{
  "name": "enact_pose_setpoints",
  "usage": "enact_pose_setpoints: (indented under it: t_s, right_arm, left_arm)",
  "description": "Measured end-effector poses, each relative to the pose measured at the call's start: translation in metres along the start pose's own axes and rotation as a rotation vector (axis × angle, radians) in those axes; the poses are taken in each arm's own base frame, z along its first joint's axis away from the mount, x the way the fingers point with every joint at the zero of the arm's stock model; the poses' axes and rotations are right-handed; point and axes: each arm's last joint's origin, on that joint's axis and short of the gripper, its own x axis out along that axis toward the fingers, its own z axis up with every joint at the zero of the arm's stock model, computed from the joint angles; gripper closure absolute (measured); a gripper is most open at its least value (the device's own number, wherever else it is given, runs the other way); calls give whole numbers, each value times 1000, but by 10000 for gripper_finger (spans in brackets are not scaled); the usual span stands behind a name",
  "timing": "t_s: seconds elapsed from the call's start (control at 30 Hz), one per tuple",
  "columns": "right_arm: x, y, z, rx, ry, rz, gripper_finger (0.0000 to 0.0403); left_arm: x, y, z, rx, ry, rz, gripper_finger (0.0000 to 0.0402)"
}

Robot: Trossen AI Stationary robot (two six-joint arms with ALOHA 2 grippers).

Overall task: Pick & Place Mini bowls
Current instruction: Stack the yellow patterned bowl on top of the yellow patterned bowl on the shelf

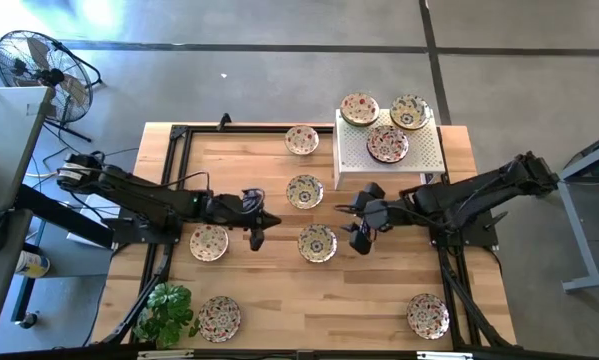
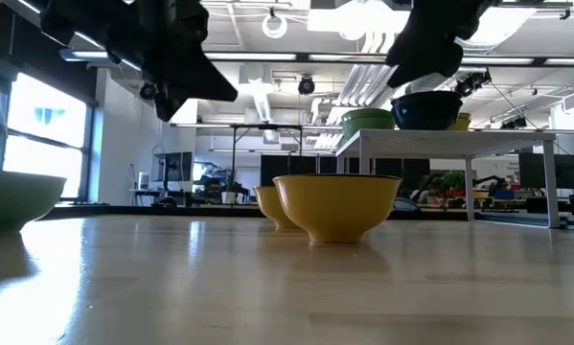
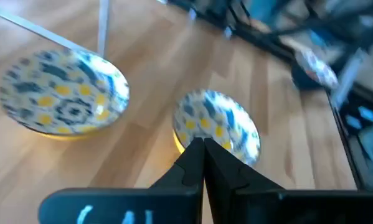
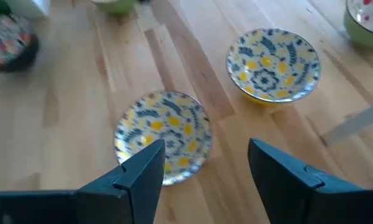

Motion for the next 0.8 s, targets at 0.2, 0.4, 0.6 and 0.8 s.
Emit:
enact_pose_setpoints:
  t_s: [0.2,0.4,0.6,0.8]
  right_arm:
    - [4,-11,4,-134,55,60,185]
    - [6,-13,-2,-102,132,61,181]
    - [26,-8,-1,165,139,46,170]
    - [56,17,-9,50,260,38,169]
  left_arm:
    - [-4,4,2,15,-127,132,401]
    - [-17,9,-8,56,-211,-28,401]
    - [-24,32,-24,78,-195,-8,401]
    - [-32,53,-30,66,-219,-86,401]
